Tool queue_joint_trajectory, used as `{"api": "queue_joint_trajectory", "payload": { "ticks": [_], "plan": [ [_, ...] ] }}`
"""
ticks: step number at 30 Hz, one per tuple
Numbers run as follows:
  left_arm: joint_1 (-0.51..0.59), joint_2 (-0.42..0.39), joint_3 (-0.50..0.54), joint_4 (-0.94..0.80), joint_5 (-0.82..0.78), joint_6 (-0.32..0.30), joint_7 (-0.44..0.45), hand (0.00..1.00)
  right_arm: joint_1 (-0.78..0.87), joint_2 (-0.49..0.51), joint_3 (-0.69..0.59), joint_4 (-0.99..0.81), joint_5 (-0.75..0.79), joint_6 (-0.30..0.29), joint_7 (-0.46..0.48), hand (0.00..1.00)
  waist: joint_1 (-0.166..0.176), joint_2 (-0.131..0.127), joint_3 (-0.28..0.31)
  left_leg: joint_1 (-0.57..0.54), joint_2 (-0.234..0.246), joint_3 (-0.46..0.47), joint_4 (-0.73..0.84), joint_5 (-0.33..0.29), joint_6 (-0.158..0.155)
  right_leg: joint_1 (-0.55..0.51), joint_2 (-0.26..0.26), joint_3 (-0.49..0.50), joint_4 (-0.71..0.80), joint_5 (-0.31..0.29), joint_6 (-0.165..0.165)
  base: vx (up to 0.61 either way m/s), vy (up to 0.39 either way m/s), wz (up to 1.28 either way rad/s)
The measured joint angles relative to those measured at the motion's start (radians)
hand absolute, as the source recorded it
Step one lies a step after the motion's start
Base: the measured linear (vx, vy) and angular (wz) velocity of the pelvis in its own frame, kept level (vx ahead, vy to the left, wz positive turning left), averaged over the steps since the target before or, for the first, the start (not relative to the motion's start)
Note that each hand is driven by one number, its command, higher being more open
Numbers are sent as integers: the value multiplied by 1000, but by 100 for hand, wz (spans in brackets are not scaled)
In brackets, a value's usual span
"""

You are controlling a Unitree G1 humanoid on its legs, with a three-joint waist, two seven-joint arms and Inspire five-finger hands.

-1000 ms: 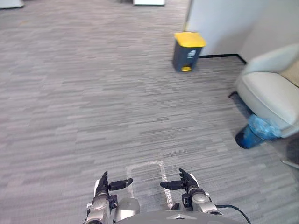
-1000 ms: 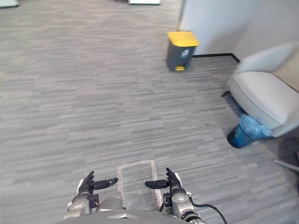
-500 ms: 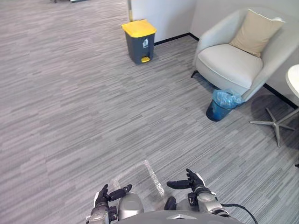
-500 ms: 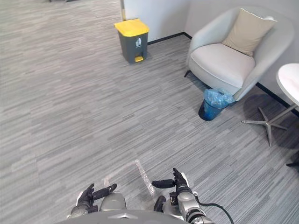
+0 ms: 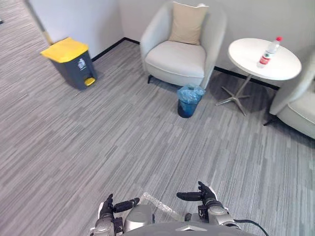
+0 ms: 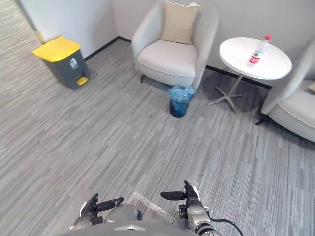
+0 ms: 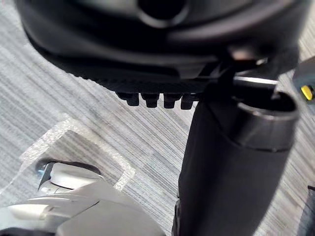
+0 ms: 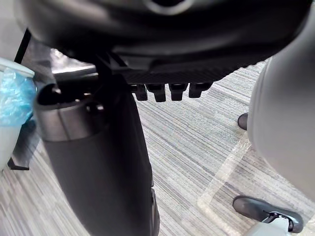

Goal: Organize the slippers on the shoe rack

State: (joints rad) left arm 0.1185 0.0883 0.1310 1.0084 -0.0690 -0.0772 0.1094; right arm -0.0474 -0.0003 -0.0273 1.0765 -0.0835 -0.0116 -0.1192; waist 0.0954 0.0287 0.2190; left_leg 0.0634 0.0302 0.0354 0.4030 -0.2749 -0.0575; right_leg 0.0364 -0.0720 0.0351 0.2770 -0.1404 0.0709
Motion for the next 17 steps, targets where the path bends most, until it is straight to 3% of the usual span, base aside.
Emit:
{"api": "queue_joint_trajectory", "payload": {
  "ticks": [1, 4, 5, 11, 17],
  "plan": [
    [0, 0, -2, 0, 0, 0, -1, 100, 0, 0, 0, 0, -1, 0, 0, 100, -1, 1, -1, 11, 2, 9, -9, 1, 1, -2, -3, -35, 7, 1, 0, 112, -25, -82],
    [-11, 0, -11, 19, 0, 1, -4, 100, -3, -12, 0, 0, -4, 1, -3, 100, -15, 11, -9, 76, 7, 52, -75, 4, 26, -11, -52, -339, 48, -6, -26, 68, -64, -54],
    [-14, 1, -20, 19, 0, 1, -5, 100, -4, -16, 0, 0, -4, 0, -4, 100, -21, 12, -12, 80, 6, 58, -86, 6, 30, -19, -59, -377, 58, -5, -29, 39, -55, -28],
    [-17, 1, -39, 21, 1, 0, -7, 100, -3, -45, -22, 11, -15, 1, -15, 100, -19, 17, -18, 89, 5, 63, -108, 13, 38, -16, -43, -372, 19, 10, -35, -4, -13, -11],
    [-4, 4, -38, 22, 1, 1, -8, 100, 2, -57, -52, 30, -15, 1, -23, 100, -14, 15, -19, 96, 2, 55, -139, 61, 39, 29, -19, -361, -111, 99, -43, -74, -22, -7]
  ]
}}
